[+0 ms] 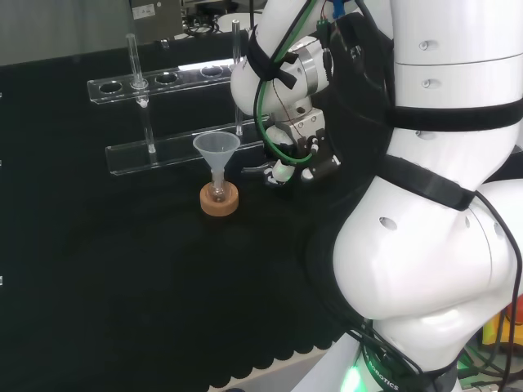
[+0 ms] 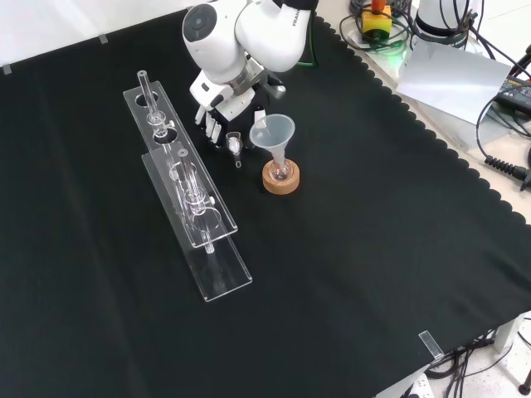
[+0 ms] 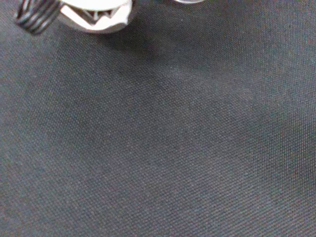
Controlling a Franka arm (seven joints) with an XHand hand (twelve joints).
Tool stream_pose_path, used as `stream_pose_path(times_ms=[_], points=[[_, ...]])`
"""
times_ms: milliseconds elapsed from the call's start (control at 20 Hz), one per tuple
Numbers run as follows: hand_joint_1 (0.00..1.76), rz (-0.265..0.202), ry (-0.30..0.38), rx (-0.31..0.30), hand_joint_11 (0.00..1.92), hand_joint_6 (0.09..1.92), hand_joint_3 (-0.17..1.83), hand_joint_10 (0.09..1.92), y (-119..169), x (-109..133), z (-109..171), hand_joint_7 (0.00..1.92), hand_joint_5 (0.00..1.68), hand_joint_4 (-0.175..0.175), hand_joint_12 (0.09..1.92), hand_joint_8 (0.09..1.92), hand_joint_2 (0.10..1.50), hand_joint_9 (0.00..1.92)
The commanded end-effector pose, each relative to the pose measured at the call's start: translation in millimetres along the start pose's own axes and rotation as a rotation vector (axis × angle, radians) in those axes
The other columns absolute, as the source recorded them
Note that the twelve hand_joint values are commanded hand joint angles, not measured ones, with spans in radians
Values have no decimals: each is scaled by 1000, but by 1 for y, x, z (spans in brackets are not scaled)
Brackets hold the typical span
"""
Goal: Pick up the weighing funnel.
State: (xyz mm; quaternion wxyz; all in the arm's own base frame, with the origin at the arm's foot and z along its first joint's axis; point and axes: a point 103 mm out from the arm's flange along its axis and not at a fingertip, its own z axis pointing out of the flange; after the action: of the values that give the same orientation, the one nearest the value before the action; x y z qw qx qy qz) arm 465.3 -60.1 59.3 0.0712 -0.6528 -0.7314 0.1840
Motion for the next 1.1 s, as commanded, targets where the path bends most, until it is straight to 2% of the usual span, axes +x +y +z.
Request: stream_pose_path(times_ms=[50, 250, 300, 350, 400, 550, 700, 800, 900, 1100], points=[[943, -1, -1, 9, 623, 688, 631, 472, 0, -1, 0, 812, 882, -6, 1205, 700, 704, 1052], [950, 11, -20, 8, 639, 684, 624, 457, 0, -1, -1, 816, 891, -8, 1186, 689, 715, 1069], [980, 13, -24, 9, 650, 800, 492, 454, 0, -1, -1, 833, 925, 48, 1185, 690, 811, 1086], [1004, 15, -27, 13, 666, 895, 336, 446, 0, -2, -1, 857, 948, 87, 1179, 690, 914, 1110], [1022, 15, -27, 17, 684, 949, 209, 433, 0, -3, 0, 879, 963, 104, 1169, 685, 991, 1134], [1053, 27, -31, 13, 736, 987, 47, 403, -2, -6, 0, 928, 984, 88, 1138, 676, 1082, 1181], [1180, 37, -29, 14, 880, 863, 6, 376, -4, -9, -3, 1093, 1078, 66, 1045, 712, 1061, 1274], [1233, 36, -26, 21, 1016, 785, -7, 323, -6, -13, -5, 1196, 1126, 58, 939, 644, 1040, 1353], [1250, 33, -25, 25, 1094, 744, -15, 263, -8, -17, -9, 1241, 1150, 57, 871, 594, 1031, 1406], [1255, 17, -28, 17, 1131, 725, -18, 234, -14, -25, -19, 1250, 1165, 59, 847, 578, 1028, 1428]])
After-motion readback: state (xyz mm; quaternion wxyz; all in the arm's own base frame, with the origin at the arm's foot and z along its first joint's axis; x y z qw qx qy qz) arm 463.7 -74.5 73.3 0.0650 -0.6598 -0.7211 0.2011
